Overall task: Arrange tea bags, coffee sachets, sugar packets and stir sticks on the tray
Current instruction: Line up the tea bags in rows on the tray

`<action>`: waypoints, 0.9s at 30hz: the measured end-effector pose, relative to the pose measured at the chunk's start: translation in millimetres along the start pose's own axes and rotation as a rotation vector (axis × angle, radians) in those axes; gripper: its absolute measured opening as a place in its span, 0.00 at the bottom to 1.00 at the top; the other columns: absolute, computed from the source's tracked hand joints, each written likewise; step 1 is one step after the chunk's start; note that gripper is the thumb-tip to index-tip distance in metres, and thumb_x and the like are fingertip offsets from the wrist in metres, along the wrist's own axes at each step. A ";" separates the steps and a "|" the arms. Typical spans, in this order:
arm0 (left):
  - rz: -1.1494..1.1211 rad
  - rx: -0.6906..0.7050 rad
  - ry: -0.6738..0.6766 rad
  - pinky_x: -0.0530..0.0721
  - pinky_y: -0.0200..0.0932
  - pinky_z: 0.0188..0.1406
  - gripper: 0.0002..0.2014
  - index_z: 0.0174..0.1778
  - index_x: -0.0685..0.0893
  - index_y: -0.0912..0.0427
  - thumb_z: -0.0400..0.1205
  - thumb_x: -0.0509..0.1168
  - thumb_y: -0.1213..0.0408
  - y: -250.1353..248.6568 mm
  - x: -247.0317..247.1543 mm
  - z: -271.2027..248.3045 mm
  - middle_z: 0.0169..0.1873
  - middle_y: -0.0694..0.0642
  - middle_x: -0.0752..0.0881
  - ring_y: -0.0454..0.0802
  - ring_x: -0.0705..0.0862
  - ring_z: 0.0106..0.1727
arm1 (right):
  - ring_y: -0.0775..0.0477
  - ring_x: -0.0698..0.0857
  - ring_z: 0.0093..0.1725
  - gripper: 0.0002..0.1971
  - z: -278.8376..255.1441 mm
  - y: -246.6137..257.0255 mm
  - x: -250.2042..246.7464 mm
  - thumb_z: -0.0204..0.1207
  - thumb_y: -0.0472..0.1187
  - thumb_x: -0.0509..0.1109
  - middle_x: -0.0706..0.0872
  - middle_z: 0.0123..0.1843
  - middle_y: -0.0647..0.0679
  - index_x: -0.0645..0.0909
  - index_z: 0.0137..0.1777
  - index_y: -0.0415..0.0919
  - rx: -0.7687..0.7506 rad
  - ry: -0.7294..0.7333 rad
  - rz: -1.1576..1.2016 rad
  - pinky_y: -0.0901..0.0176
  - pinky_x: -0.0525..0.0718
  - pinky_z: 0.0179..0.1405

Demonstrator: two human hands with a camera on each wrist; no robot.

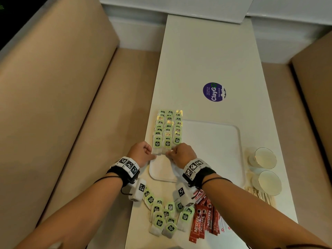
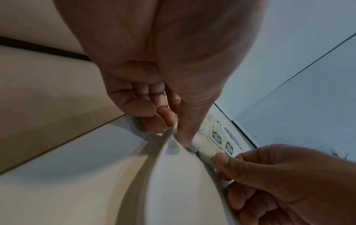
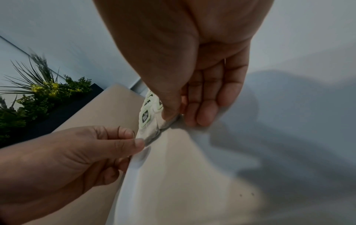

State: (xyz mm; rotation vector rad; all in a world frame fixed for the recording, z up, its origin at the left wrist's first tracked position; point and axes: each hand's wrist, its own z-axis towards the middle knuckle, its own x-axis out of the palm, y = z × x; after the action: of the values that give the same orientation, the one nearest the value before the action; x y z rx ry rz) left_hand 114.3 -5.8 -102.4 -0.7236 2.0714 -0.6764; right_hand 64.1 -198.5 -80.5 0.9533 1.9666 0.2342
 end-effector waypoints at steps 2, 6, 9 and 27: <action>0.039 -0.001 -0.002 0.76 0.39 0.34 0.12 0.40 0.83 0.59 0.71 0.81 0.68 -2.3 0.3 2.5 0.28 0.48 0.79 0.46 0.76 0.30 | 0.53 0.80 0.30 0.18 0.7 -0.1 -0.7 0.80 0.50 0.73 0.81 0.30 0.55 0.76 0.29 0.51 -0.011 0.002 0.003 0.62 0.71 0.27; 0.062 -0.011 -0.006 0.76 0.38 0.35 0.11 0.38 0.83 0.57 0.71 0.81 0.67 -2.6 0.7 6.5 0.27 0.48 0.78 0.46 0.76 0.29 | 0.47 0.85 0.38 0.11 2.1 -0.2 -0.7 0.80 0.51 0.72 0.87 0.38 0.50 0.82 0.38 0.50 -0.012 0.014 0.007 0.60 0.77 0.35; 0.055 -0.025 -0.004 0.76 0.37 0.33 0.11 0.37 0.82 0.57 0.72 0.80 0.68 -3.1 1.6 8.2 0.26 0.48 0.78 0.45 0.76 0.27 | 0.48 0.84 0.36 0.16 3.5 -2.3 1.1 0.80 0.53 0.72 0.84 0.34 0.54 0.78 0.32 0.51 0.008 0.003 0.011 0.61 0.75 0.32; 0.141 0.005 0.175 0.79 0.39 0.42 0.10 0.44 0.84 0.54 0.75 0.79 0.59 45.8 -13.5 -40.3 0.35 0.49 0.82 0.45 0.80 0.37 | 0.57 0.85 0.43 0.11 -45.8 -32.4 11.5 0.79 0.54 0.73 0.88 0.42 0.56 0.89 0.46 0.47 -0.207 0.055 -0.021 0.62 0.79 0.43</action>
State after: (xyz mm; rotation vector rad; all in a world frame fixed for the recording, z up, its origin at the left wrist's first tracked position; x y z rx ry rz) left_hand 76.0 43.5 -105.5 -0.5257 2.2554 -0.6855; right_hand 7.1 -203.4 -78.2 0.7993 1.9573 0.4473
